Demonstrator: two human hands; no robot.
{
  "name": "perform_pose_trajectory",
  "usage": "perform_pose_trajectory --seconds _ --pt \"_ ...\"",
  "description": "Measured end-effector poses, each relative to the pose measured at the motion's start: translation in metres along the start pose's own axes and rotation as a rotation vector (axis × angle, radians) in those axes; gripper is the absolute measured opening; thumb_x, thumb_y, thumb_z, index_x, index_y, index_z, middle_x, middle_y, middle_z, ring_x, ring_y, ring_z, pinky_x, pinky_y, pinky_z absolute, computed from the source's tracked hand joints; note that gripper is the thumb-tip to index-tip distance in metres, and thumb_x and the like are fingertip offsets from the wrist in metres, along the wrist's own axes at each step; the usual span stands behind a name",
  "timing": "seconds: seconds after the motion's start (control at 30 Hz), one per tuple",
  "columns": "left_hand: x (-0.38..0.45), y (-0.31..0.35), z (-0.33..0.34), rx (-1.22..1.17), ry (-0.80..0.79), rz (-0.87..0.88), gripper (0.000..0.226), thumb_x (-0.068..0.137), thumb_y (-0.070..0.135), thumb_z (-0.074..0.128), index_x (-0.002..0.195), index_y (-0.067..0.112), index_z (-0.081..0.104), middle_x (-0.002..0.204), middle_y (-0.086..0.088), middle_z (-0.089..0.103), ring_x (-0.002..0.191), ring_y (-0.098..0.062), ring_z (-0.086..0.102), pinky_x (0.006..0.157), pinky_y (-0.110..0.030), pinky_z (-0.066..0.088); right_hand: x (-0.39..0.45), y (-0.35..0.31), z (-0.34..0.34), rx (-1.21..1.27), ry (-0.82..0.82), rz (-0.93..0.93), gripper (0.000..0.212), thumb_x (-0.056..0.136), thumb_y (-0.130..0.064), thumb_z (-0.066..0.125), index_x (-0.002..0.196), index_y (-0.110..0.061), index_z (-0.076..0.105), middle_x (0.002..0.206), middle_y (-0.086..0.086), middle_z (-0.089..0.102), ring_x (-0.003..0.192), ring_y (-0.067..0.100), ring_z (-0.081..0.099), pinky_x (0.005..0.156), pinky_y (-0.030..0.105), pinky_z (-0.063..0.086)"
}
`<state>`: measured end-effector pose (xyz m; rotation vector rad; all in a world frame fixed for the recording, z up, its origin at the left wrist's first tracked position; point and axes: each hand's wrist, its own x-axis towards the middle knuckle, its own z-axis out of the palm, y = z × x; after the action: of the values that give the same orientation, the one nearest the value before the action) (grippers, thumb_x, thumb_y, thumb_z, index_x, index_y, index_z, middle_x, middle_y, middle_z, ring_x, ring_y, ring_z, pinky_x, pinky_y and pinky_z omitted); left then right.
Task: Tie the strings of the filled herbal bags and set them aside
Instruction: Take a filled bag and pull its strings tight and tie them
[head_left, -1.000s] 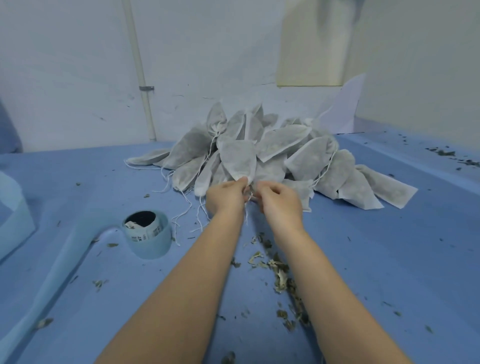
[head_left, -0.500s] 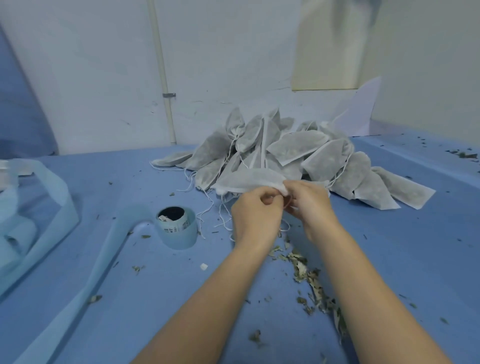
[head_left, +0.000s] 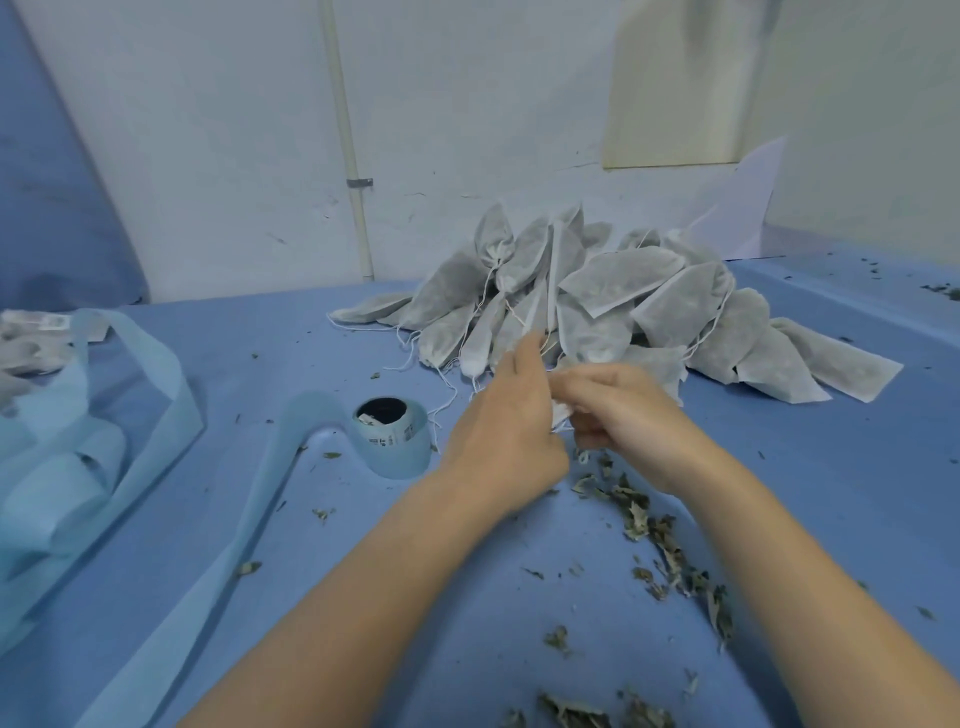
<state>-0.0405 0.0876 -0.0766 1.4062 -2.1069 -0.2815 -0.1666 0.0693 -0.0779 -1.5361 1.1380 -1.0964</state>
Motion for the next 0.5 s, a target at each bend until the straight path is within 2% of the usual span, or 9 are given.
perform_pose_trajectory --seconds 0.03,0.1,0.13,0.2,0.27,0.37,0.43,0.5 --pt "-0.002 -0.002 -0.002 0.038 0.013 -0.002 0.078 0.078 0.002 0.055 0.143 0.017 0.015 0.128 -0.005 0.048 0.111 -0.027 0.050 0.079 -0.031 0.041 0.000 0.000 0.002 -0.030 0.003 -0.013 0.036 0.093 -0.025 0.057 0.099 0.009 0.066 0.045 -0.013 0.037 0.043 0.004 0.032 0.045 0.017 0.030" --pt "-0.006 -0.006 -0.006 0.161 0.067 0.007 0.066 0.077 0.003 0.051 0.135 0.016 0.022 0.102 -0.002 0.056 0.085 -0.026 0.052 0.058 -0.028 0.035 -0.001 0.000 0.005 -0.079 0.061 -0.043 0.031 0.094 -0.030 0.056 0.090 -0.003 0.072 0.050 -0.011 0.049 0.046 0.006 0.037 0.049 0.020 0.032" --pt "-0.009 -0.007 -0.008 0.216 0.076 0.009 0.059 0.077 0.004 0.051 0.129 0.015 0.026 0.087 0.001 0.053 0.073 -0.025 0.046 0.050 -0.027 0.028 -0.002 0.000 0.007 -0.093 0.100 -0.055 0.025 0.094 -0.030 0.057 0.086 -0.011 0.071 0.053 -0.009 0.053 0.048 0.006 0.040 0.051 0.022 0.034" --pt "-0.014 -0.009 -0.008 0.271 0.062 -0.003 0.050 0.078 0.012 0.051 0.122 0.015 0.029 0.070 0.005 0.040 0.067 -0.024 0.041 0.046 -0.026 0.022 -0.002 0.001 0.008 -0.077 0.160 -0.062 0.012 0.092 -0.026 0.060 0.084 -0.019 0.065 0.057 -0.007 0.057 0.051 0.006 0.046 0.053 0.023 0.035" --pt "-0.018 -0.009 -0.003 0.270 0.063 -0.002 0.043 0.082 0.027 0.050 0.119 0.016 0.031 0.073 0.003 0.042 0.075 -0.027 0.049 0.053 -0.030 0.028 -0.001 0.004 0.013 -0.052 0.177 -0.068 0.005 0.090 -0.019 0.061 0.086 -0.022 0.060 0.055 -0.008 0.056 0.052 0.002 0.052 0.053 0.024 0.036" --pt "-0.021 -0.012 0.004 0.218 0.102 0.012 0.038 0.088 0.045 0.043 0.115 0.018 0.041 0.093 -0.002 0.057 0.094 -0.028 0.057 0.066 -0.033 0.036 0.000 0.011 0.019 -0.061 0.156 -0.076 0.010 0.088 -0.014 0.062 0.089 -0.024 0.059 0.048 -0.013 0.051 0.053 -0.002 0.053 0.053 0.020 0.037" --pt "-0.021 -0.016 0.005 0.132 0.133 0.009 0.032 0.093 0.043 0.039 0.107 0.016 0.049 0.101 -0.002 0.060 0.098 -0.026 0.056 0.073 -0.034 0.039 0.001 0.014 0.019 -0.063 0.148 -0.090 0.012 0.088 -0.012 0.061 0.091 -0.023 0.059 0.045 -0.013 0.048 0.049 0.003 0.048 0.054 0.021 0.036" --pt "-0.021 -0.020 0.005 0.035 0.129 0.014 0.024 0.097 0.036 0.036 0.099 0.017 0.051 0.100 -0.001 0.059 0.097 -0.024 0.054 0.078 -0.033 0.040 0.002 0.016 0.018 -0.071 0.161 -0.093 0.009 0.088 -0.016 0.062 0.090 -0.024 0.060 0.047 -0.012 0.050 0.049 0.006 0.044 0.055 0.024 0.035"
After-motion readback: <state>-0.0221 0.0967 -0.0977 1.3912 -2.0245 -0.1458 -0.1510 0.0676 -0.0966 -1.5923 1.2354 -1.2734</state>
